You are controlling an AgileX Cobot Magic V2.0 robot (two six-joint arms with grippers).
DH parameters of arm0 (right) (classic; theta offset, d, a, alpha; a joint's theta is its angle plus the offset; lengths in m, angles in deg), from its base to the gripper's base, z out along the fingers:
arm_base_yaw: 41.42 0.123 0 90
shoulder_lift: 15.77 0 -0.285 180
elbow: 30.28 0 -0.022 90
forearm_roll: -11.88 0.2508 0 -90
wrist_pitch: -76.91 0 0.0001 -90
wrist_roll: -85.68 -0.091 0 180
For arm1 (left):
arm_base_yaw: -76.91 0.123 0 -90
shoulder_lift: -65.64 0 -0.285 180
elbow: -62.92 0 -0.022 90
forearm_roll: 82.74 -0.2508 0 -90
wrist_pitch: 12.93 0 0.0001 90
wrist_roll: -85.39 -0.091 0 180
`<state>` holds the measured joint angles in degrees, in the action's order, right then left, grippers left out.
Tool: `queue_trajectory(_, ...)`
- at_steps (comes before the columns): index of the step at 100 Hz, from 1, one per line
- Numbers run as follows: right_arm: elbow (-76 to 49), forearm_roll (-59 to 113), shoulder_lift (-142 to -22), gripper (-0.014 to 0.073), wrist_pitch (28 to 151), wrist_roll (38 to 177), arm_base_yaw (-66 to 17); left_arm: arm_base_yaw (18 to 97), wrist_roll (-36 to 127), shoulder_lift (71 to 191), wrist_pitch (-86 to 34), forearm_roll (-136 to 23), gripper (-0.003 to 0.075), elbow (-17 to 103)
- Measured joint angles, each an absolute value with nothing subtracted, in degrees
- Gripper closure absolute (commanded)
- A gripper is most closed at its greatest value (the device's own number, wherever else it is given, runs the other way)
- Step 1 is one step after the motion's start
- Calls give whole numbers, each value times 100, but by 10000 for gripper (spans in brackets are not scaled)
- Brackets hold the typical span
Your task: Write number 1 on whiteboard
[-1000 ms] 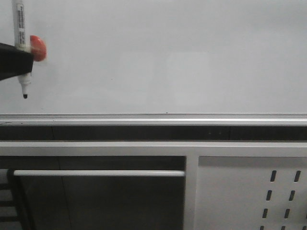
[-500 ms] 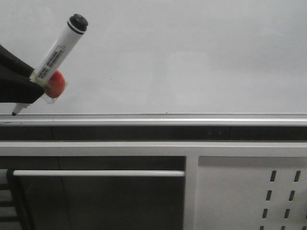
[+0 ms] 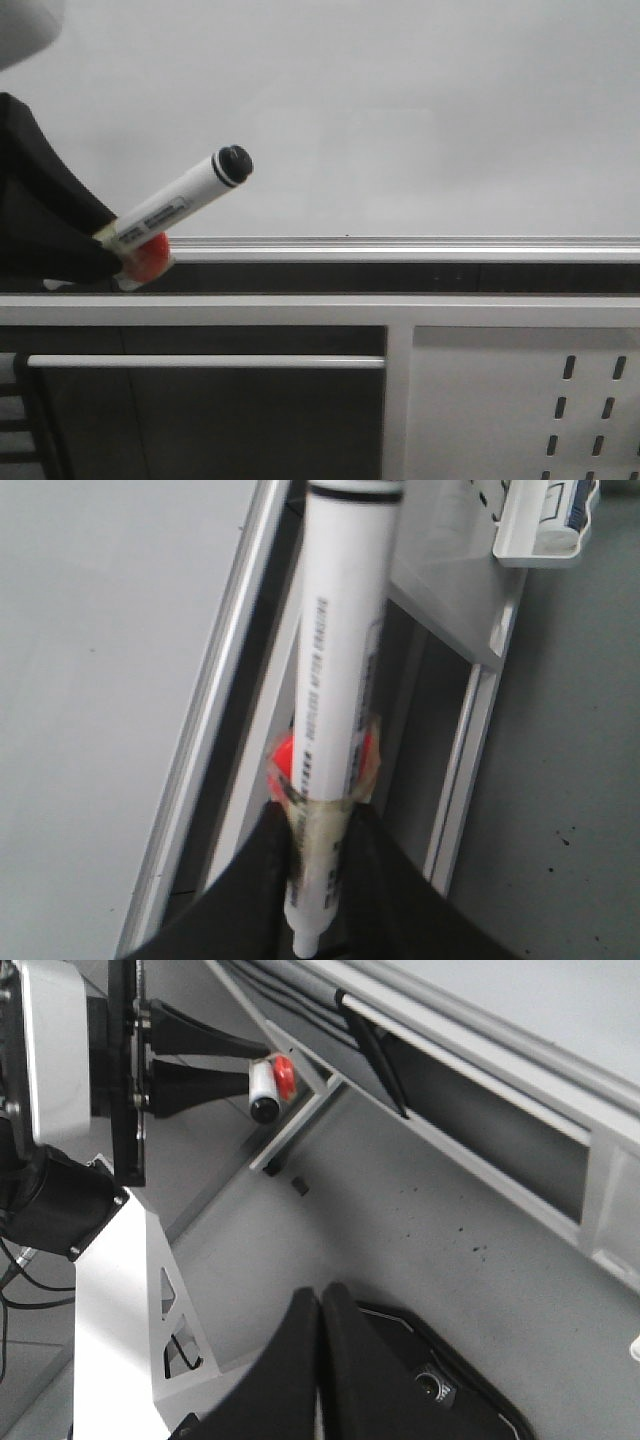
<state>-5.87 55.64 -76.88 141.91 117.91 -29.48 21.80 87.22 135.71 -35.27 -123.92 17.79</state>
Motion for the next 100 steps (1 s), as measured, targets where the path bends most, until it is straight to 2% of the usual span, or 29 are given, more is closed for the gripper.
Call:
queue_trajectory(12, -587, 5572, -7978, 607, 13807, 11791, -2764, 2134, 8990, 13691, -3425, -12310, 738, 1779)
queue_trajectory(29, -587, 5637, -8279, 398, 13622, 11791, -2579, 2134, 9128, 13703, -3269, -12321, 738, 1944)
queue_trajectory(36, -587, 5717, -8421, 351, 13589, 11791, -2488, 2134, 9139, 13703, -3256, -12331, 738, 2092)
queue_trajectory(74, -587, 5973, -8979, 351, 13415, 11791, -2163, 2134, 9160, 14167, -3515, -12531, 738, 2467)
queue_trajectory(100, -587, 6112, -9002, 351, 13005, 11791, -2163, 2082, 9160, 14421, -2994, -12531, 738, 2736)
